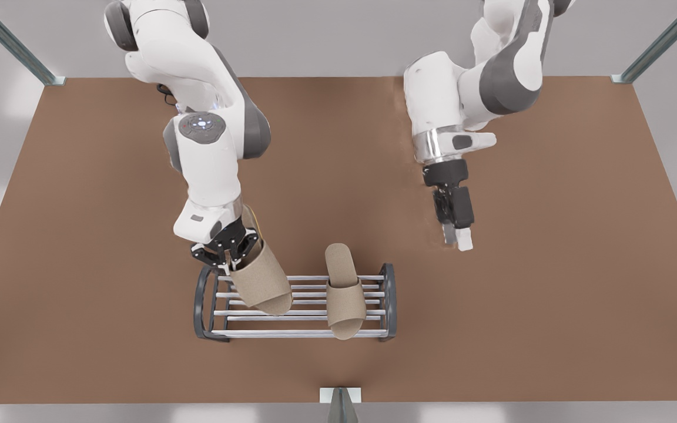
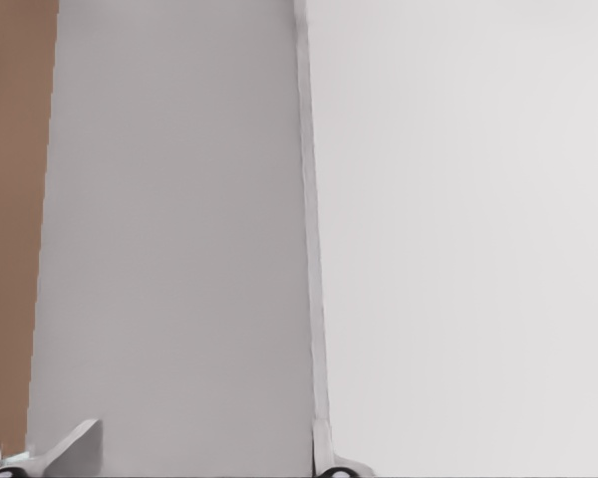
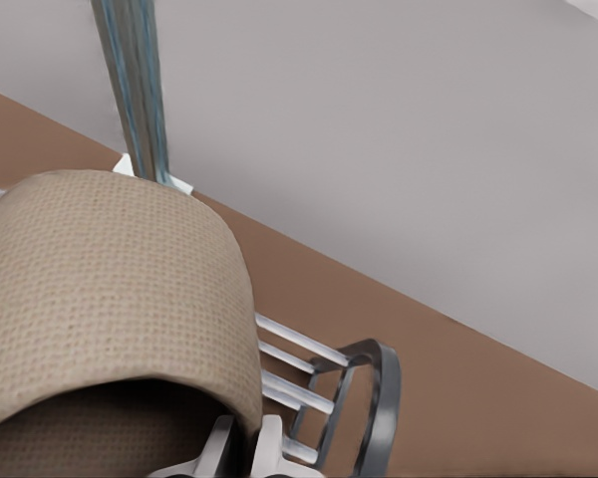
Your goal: Place the right shoe on the shoe rack with the right arm, and place the left shoe on the shoe rack with the left arm
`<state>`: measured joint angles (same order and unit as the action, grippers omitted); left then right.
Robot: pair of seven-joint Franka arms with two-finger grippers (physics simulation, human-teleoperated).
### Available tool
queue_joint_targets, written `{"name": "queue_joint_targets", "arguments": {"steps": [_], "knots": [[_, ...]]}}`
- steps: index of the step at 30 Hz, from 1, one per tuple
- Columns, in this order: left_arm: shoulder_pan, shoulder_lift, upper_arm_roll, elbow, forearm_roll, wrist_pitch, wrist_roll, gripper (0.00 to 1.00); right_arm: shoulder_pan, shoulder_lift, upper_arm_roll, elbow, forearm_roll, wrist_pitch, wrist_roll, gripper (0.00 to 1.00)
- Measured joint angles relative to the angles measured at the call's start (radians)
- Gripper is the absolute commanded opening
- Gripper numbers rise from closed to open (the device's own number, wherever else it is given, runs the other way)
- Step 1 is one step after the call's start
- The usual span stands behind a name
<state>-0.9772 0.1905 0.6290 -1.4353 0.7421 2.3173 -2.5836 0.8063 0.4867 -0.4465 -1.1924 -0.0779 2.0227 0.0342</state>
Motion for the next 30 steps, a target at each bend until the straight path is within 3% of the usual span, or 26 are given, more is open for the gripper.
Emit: {"name": "queue_joint_targets", "arguments": {"steps": [2, 5, 6, 8, 10, 13, 30], "knots": [[0.168, 0.015, 0.063, 0.07, -0.31, -0.229, 0.27, 1.0, 0.069, 0.066, -0.074, 0.06, 0.013, -0.011, 0.054, 0.21], [0.202, 0.067, 0.071, 0.087, -0.589, -0.458, 0.644, 1.0, 0.105, 0.131, -0.116, 0.106, 0.019, -0.005, 0.127, 0.21], [0.246, 0.069, 0.025, 0.088, -0.648, -0.512, 0.756, 1.0, 0.112, 0.144, -0.126, 0.11, 0.019, 0.004, 0.148, 0.21], [0.428, 0.061, -0.173, 0.09, -0.724, -0.59, 0.961, 1.0, 0.123, 0.159, -0.128, 0.102, 0.002, 0.028, 0.189, 0.21], [0.587, 0.037, -0.35, 0.085, -0.755, -0.634, 1.145, 1.0, 0.145, 0.163, -0.127, 0.073, -0.034, 0.052, 0.231, 0.21], [0.65, 0.011, -0.441, 0.065, -0.769, -0.667, 1.386, 1.0, 0.171, 0.168, -0.125, 0.031, -0.101, 0.089, 0.295, 0.21], [0.673, 0.009, -0.461, 0.044, -0.782, -0.723, 2.199, 1.0, 0.207, 0.174, -0.087, -0.233, -0.496, 0.339, 0.647, 0.21]]}}
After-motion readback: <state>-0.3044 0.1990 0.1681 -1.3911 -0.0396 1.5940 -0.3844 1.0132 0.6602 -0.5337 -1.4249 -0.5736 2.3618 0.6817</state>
